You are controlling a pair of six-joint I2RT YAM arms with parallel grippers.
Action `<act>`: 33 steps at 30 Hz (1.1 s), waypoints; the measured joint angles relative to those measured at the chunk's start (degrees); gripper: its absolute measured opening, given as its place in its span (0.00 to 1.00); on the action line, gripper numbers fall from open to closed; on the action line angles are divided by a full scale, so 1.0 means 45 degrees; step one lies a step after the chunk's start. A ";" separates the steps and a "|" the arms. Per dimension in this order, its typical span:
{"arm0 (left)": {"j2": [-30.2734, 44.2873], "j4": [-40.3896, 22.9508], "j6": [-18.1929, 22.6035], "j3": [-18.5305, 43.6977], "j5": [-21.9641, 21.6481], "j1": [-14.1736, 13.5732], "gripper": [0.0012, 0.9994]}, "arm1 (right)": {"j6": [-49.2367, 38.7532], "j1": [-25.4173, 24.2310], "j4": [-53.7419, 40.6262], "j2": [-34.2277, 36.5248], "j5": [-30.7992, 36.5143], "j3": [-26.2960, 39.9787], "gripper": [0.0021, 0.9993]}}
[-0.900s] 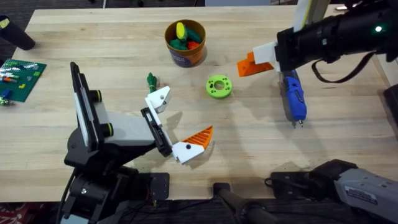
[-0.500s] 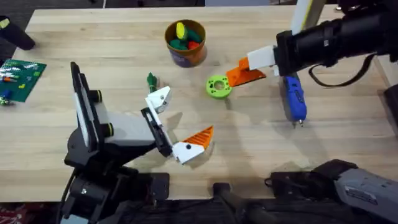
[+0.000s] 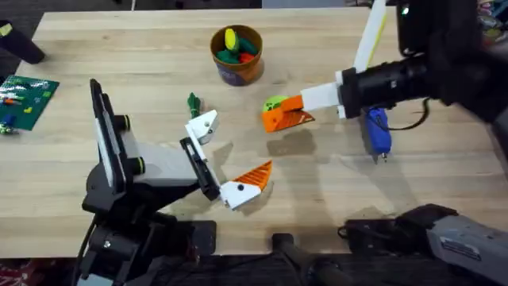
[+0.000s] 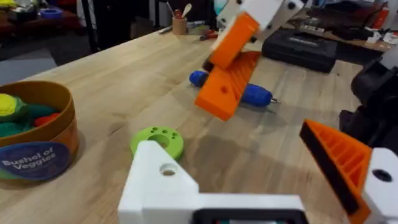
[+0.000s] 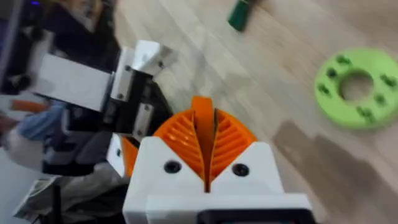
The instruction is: Pick up the gripper from the table and insert it into the empty holder that is missing its gripper. Then pick up a screw, insert it into the mounting hole, and use the screwdriver to tighten it. Finally, clean up the table by picking up the vegetable and placing it into the bucket.
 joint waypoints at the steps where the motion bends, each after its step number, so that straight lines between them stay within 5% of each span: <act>1: 0.0000 0.0000 0.0000 0.0000 0.0002 0.0000 0.98 | 0.0243 -0.0044 0.1123 0.0036 -0.0586 -0.0462 0.02; 10: 0.0000 0.0000 0.0000 0.0000 0.0005 0.0000 0.98 | 0.2481 0.0006 0.7103 0.2791 -0.5206 -0.1696 0.02; 15: 0.0000 -0.0007 0.0000 0.0000 0.0003 0.0000 0.98 | 0.3357 0.0378 0.8088 0.4253 -0.6540 -0.1726 0.02; 25: 0.0000 -0.0005 0.0000 0.0000 0.0005 0.0000 0.98 | 0.6599 0.0912 1.1259 0.5009 -0.6888 -0.1805 0.02; 33: 0.0002 -0.0005 0.0000 0.0000 0.0005 0.0000 0.98 | 0.8345 0.1135 1.1849 0.5009 -0.6210 -0.1802 0.02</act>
